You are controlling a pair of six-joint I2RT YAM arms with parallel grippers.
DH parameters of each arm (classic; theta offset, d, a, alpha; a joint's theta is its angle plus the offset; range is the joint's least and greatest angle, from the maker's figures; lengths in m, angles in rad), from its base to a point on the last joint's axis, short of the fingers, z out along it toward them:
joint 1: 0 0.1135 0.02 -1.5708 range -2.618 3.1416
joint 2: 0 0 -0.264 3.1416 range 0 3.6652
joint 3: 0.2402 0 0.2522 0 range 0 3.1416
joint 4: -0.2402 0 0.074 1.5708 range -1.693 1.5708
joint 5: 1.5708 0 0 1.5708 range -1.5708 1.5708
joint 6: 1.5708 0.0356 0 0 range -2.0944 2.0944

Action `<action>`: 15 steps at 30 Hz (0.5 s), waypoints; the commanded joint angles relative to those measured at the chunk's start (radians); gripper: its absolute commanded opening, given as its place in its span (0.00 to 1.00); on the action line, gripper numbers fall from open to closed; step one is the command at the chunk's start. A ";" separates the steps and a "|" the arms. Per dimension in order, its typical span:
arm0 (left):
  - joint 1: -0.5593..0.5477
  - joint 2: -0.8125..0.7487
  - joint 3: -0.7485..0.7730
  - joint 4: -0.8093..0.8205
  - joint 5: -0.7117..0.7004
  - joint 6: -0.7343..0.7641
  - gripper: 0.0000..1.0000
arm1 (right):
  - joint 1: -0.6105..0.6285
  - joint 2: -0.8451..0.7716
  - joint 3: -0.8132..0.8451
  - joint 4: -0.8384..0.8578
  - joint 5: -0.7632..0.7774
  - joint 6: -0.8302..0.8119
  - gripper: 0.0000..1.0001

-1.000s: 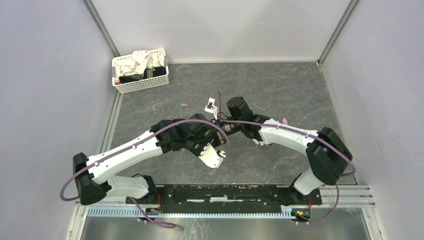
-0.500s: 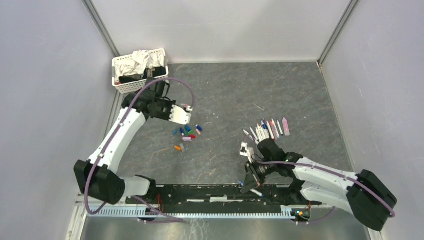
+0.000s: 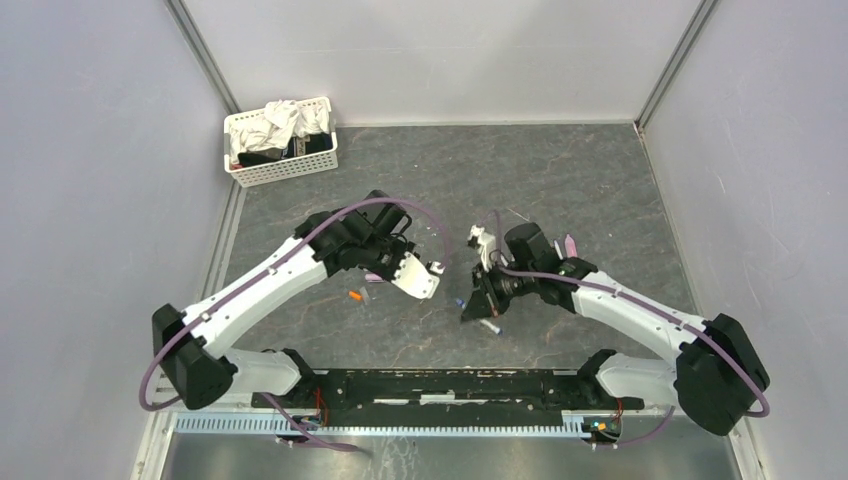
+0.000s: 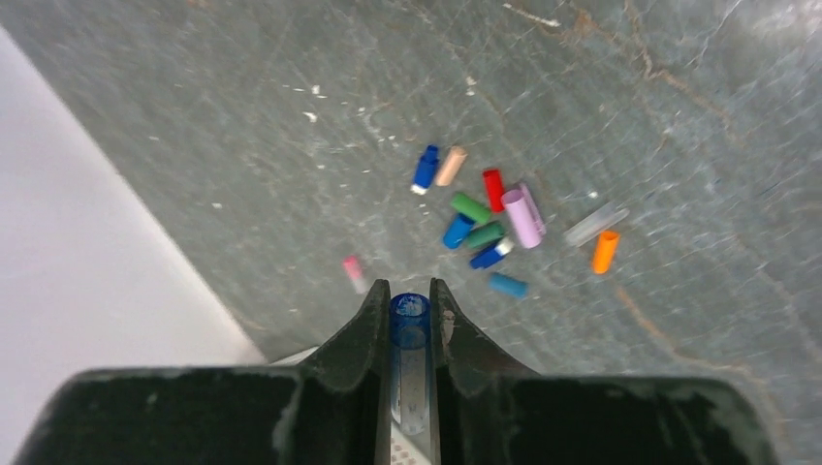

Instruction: Open the pen caps

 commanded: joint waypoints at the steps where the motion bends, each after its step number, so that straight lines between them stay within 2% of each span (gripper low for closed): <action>1: 0.001 0.064 -0.011 0.023 0.022 -0.221 0.02 | -0.083 0.026 0.042 -0.044 0.282 -0.065 0.00; 7: 0.009 0.170 -0.098 0.084 0.016 -0.332 0.02 | -0.147 0.033 0.042 0.040 0.617 -0.021 0.00; 13: 0.035 0.255 -0.169 0.205 0.003 -0.379 0.03 | -0.153 0.084 0.042 0.114 0.784 -0.052 0.00; 15: 0.050 0.266 -0.197 0.250 0.006 -0.380 0.07 | -0.154 0.101 0.040 0.126 0.830 -0.074 0.00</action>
